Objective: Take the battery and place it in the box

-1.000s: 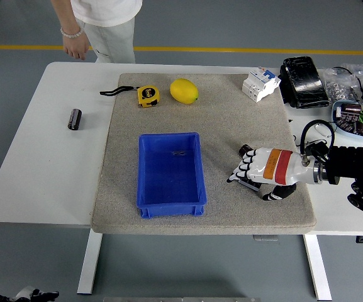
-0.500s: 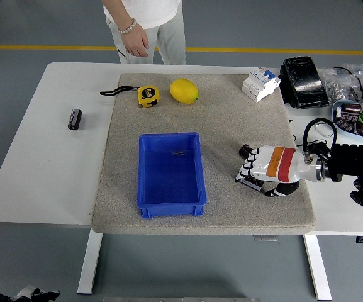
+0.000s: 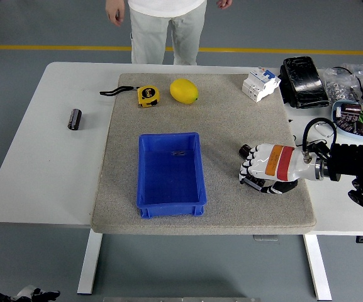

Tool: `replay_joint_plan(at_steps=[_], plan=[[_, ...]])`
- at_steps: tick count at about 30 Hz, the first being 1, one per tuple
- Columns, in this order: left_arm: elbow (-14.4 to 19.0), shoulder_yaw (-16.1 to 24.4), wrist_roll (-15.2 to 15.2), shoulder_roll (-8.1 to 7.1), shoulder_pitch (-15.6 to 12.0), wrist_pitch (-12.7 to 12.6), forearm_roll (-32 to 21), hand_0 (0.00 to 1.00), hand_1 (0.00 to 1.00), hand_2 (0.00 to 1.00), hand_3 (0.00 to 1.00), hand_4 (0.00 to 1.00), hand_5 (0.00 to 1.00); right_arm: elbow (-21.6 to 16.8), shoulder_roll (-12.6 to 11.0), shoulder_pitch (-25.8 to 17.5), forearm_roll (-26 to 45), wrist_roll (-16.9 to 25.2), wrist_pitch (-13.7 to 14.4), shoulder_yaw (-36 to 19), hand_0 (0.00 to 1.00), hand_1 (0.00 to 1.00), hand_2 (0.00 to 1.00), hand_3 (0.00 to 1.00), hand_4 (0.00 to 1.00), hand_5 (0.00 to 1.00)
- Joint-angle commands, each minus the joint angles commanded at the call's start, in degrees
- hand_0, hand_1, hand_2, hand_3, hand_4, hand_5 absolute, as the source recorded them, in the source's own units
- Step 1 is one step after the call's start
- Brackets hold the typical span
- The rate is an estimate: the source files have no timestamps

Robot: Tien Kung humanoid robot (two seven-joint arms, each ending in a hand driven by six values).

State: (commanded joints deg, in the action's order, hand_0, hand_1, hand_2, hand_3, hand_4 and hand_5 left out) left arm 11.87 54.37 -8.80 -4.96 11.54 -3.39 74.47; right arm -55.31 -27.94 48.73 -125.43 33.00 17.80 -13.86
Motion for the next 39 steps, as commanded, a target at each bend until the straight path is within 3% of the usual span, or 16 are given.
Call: replay_joint_plan(at_steps=[11,19,22,23,28,29,34,35,39], plan=[[-0.09,0.04,0.16,-0.1,-0.09,0.03,0.03,0.775,0.717,0.715,0.558,0.606,0.504,-2.26,-0.83,0.12,0.1,-0.41,-1.52,-3.06,0.546,0.515,0.539,0.547,0.58,0.002],[-0.12,0.13,0.19,-0.25,-0.27,0.15,0.29,0.774,0.717,0.715,0.558,0.606,0.504,-8.61,-0.26,2.08,1.26,-1.02,-3.56,-8.68,0.548,0.518,0.542,0.549,0.577,0.002],[-0.14,0.29,0.18,-0.23,-0.41,0.14,0.41,0.774,0.717,0.715,0.558,0.606,0.504,-11.94,0.79,3.5,1.44,-2.68,-6.33,-9.44,0.548,0.518,0.542,0.549,0.577,0.002],[-0.16,0.32,0.18,-0.23,-0.43,0.12,0.4,0.773,0.716,0.715,0.557,0.606,0.504,-13.27,1.48,4.03,1.12,-3.74,-7.74,-9.71,0.572,0.537,0.59,0.608,0.659,0.05],[-0.16,0.3,0.15,-0.26,-0.47,0.1,0.15,0.773,0.716,0.715,0.557,0.606,0.504,-16.32,4.28,5.85,0.57,-5.55,-10.54,-8.95,0.572,0.537,0.59,0.608,0.659,0.05],[-0.16,0.35,0.13,-0.26,-0.47,0.1,0.15,0.773,0.716,0.715,0.558,0.606,0.505,-16.25,5.13,6.42,0.86,-5.81,-11.01,-8.29,0.608,0.595,0.665,0.738,0.795,0.132],[0.01,0.34,-0.21,-0.37,-0.15,0.23,0.25,0.773,0.716,0.715,0.558,0.606,0.505,-14.45,9.83,9.03,0.57,-8.14,-14.98,-5.21,0.608,0.595,0.665,0.738,0.795,0.132],[0.05,0.32,-0.26,-0.42,-0.05,0.26,0.22,0.773,0.716,0.714,0.557,0.606,0.505,-14.1,10.74,9.38,0.04,-8.65,-16.27,-4.97,0.685,0.683,0.78,0.914,0.897,0.162],[0.13,0.4,-0.4,-0.56,0.21,0.33,0.21,0.773,0.716,0.714,0.557,0.606,0.505,-13.09,13.13,10.43,-0.57,-9.52,-18.83,-4.81,0.685,0.683,0.78,0.914,0.897,0.162]])
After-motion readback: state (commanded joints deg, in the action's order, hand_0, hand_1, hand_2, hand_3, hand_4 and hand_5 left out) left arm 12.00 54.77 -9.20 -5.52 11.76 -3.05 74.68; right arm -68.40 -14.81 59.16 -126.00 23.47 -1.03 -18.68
